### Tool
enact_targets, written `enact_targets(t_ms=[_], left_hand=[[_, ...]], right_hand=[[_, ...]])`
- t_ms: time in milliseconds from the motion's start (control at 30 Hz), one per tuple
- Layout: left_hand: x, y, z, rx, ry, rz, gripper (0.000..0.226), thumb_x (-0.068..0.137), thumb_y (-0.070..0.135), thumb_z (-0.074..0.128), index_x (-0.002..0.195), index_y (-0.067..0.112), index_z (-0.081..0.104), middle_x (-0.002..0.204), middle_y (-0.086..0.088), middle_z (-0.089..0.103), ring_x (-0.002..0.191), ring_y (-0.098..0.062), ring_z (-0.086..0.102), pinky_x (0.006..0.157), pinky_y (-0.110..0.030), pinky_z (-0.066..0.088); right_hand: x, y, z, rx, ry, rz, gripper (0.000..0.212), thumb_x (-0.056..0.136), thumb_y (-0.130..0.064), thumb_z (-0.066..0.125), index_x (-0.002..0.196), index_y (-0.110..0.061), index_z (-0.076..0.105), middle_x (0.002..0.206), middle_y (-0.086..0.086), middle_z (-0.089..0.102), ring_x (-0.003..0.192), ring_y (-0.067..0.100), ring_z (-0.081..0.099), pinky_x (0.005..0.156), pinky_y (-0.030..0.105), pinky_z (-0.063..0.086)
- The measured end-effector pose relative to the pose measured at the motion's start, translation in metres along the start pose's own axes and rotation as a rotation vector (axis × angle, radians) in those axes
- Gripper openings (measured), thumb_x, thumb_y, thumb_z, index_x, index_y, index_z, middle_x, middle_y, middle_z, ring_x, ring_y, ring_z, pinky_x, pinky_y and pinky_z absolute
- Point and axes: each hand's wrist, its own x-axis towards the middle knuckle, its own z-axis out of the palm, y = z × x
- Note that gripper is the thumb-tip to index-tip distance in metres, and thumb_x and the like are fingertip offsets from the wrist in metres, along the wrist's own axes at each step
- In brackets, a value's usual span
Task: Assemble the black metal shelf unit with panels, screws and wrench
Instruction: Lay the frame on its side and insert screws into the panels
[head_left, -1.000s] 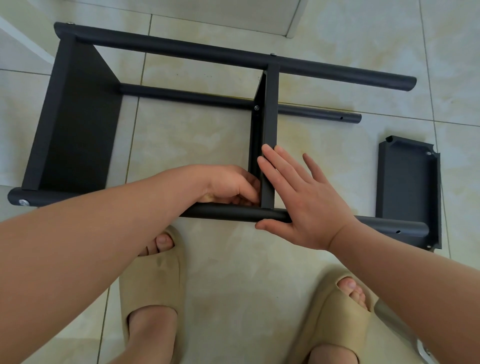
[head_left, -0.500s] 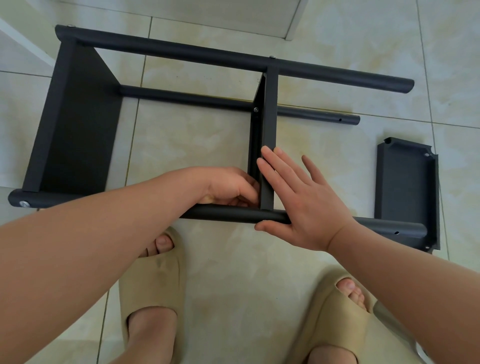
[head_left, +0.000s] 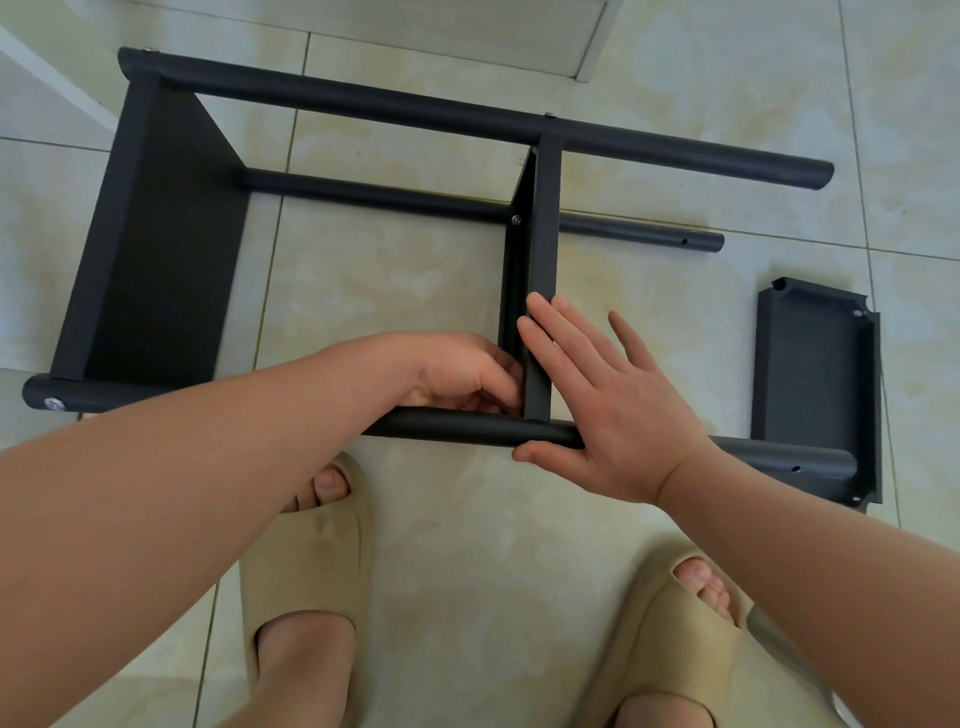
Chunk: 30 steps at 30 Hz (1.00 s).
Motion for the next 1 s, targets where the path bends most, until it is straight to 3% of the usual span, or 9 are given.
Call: enact_targets(t_ms=[100,233,400,533,567,633,700,833,1000], left_hand=[[0.0003,-0.0003,0.0003,-0.054,-0.005,0.016,0.020,0.086,-0.009,0.056,0.081,0.009,0.062,0.065,-0.004,0.062,0.056,-0.014,0.059,0.057,-0.025,0.049],[0.0005,0.0001,0.0012,-0.012,-0.053,-0.029,0.014,0.090,0.005,0.058,0.097,0.007,0.070,0.096,-0.013,0.071,0.084,-0.027,0.068,0.084,-0.038,0.054],[0.0007,-0.0006,0.0012,0.058,0.003,-0.013,0.008,0.090,0.001,0.060,0.087,0.005,0.066,0.071,-0.009,0.064,0.063,-0.019,0.061,0.064,-0.028,0.051],[0.0018,-0.0008,-0.0002,-0.049,-0.017,0.005,0.018,0.089,-0.007,0.055,0.080,0.008,0.060,0.061,-0.004,0.060,0.052,-0.013,0.056,0.053,-0.022,0.048],[0.0016,-0.0007,0.0000,-0.080,-0.027,0.006,0.017,0.089,-0.007,0.054,0.082,0.008,0.061,0.063,-0.003,0.062,0.054,-0.012,0.058,0.055,-0.022,0.050],[0.0020,-0.0006,0.0001,-0.094,-0.064,-0.011,0.011,0.086,0.002,0.059,0.092,0.006,0.067,0.083,-0.010,0.069,0.072,-0.021,0.067,0.075,-0.032,0.057],[0.0018,-0.0009,0.0004,-0.023,-0.068,-0.039,0.016,0.081,0.012,0.064,0.094,0.007,0.072,0.096,-0.014,0.071,0.089,-0.029,0.068,0.091,-0.042,0.053],[0.0017,-0.0011,0.0005,0.037,-0.006,-0.012,0.008,0.089,0.002,0.060,0.088,0.003,0.068,0.074,-0.008,0.069,0.066,-0.019,0.066,0.066,-0.028,0.053],[0.0034,-0.0027,-0.0003,-0.082,-0.056,-0.001,0.010,0.076,-0.002,0.065,0.084,0.004,0.063,0.073,-0.013,0.063,0.063,-0.019,0.064,0.063,-0.027,0.054]], right_hand=[[0.0003,-0.0003,-0.0003,-0.001,-0.003,0.001,0.099,0.090,-0.081,0.030,0.162,-0.013,0.017,0.170,0.001,0.006,0.157,0.021,0.005,0.120,0.062,0.021],[0.0003,-0.0003,-0.0004,-0.004,-0.006,0.002,0.099,0.090,-0.081,0.029,0.162,-0.013,0.016,0.170,0.001,0.005,0.157,0.020,0.005,0.120,0.062,0.021],[0.0002,-0.0003,0.0001,-0.010,-0.002,0.002,0.100,0.090,-0.081,0.031,0.162,-0.013,0.017,0.170,0.001,0.006,0.157,0.021,0.006,0.119,0.062,0.022],[0.0004,-0.0003,-0.0001,-0.013,-0.006,0.004,0.100,0.090,-0.081,0.030,0.162,-0.013,0.017,0.170,0.001,0.005,0.157,0.021,0.006,0.120,0.062,0.022],[0.0004,-0.0003,-0.0002,-0.014,-0.010,0.005,0.100,0.090,-0.081,0.029,0.162,-0.014,0.016,0.170,0.001,0.005,0.157,0.020,0.005,0.120,0.062,0.021],[0.0003,-0.0003,-0.0002,-0.016,-0.012,0.005,0.100,0.090,-0.081,0.029,0.162,-0.014,0.016,0.170,0.001,0.005,0.157,0.020,0.005,0.120,0.062,0.021],[0.0003,-0.0004,-0.0003,-0.016,-0.007,0.004,0.100,0.090,-0.081,0.030,0.162,-0.013,0.017,0.170,0.001,0.006,0.157,0.021,0.006,0.120,0.062,0.022],[0.0002,-0.0004,0.0001,-0.016,-0.009,0.003,0.100,0.090,-0.081,0.030,0.162,-0.013,0.017,0.170,0.001,0.005,0.157,0.020,0.005,0.120,0.062,0.022],[0.0002,-0.0004,0.0004,-0.018,-0.005,0.002,0.100,0.090,-0.081,0.030,0.162,-0.013,0.017,0.170,0.002,0.006,0.157,0.021,0.006,0.120,0.062,0.022]])
